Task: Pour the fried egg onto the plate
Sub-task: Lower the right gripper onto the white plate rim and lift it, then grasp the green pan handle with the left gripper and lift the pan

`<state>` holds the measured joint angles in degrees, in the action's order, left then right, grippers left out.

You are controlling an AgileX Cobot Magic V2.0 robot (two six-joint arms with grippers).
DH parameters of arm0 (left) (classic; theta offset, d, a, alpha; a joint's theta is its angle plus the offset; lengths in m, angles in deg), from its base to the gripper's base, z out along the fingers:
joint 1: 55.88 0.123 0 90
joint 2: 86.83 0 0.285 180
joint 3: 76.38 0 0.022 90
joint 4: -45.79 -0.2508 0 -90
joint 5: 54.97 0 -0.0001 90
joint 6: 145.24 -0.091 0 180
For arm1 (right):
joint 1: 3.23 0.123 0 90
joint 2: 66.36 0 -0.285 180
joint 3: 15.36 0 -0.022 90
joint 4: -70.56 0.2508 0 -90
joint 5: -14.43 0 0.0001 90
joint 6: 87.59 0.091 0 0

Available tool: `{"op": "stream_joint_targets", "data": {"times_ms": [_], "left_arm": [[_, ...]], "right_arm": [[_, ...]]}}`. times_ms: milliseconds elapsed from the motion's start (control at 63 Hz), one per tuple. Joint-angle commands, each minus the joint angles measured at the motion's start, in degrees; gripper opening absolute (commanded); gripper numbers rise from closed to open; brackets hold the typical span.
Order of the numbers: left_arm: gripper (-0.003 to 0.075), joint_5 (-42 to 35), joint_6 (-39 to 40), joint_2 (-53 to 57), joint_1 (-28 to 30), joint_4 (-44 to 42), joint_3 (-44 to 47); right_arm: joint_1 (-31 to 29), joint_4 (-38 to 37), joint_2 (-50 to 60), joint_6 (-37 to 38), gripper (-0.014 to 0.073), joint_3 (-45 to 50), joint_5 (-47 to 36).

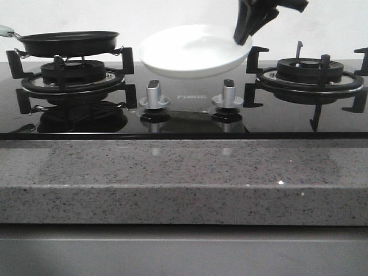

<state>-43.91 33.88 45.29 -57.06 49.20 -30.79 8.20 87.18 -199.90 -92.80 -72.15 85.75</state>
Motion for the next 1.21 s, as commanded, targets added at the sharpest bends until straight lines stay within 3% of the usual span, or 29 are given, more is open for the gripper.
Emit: {"op": "stream_joint_targets", "data": {"times_ms": [0,159,286,572,715,810,985,1191], "left_arm": [[0.0441,-4.8,0.3,-0.1,0.1,0.0,-2.2],[0.0441,-4.8,0.3,-0.1,0.1,0.0,-2.2],[0.0441,-4.8,0.3,-0.1,0.1,0.0,-2.2],[0.0441,-4.8,0.3,-0.1,0.1,0.1,-2.2],[0.0441,-4.8,0.3,-0.1,0.1,1.0,-2.2],[0.0441,-4.1,0.3,-0.1,0.1,7.0,-2.3],[0.0442,-3.3,0.3,-3.3,0.1,27.6,-4.4],[0.0468,-2.7,0.3,-13.4,1.6,36.1,-12.9]], "right_arm": [[-0.8,4.4,4.4,0.5,-0.0104,-2.1,5.6],[-0.7,6.6,7.3,-0.1,-0.0108,1.7,5.5],[0.2,6.6,11.5,-3.4,-0.0108,9.8,4.7],[2.4,6.9,22.9,-5.8,-0.0108,31.3,-7.0],[2.4,7.0,23.4,-5.8,-0.0108,32.3,-8.0],[2.4,7.0,23.3,-5.8,-0.0108,32.3,-6.9],[2.4,7.0,22.8,-5.8,-0.0108,32.3,-6.9],[2.4,7.0,22.8,-5.8,-0.0108,32.3,-6.9]]}}
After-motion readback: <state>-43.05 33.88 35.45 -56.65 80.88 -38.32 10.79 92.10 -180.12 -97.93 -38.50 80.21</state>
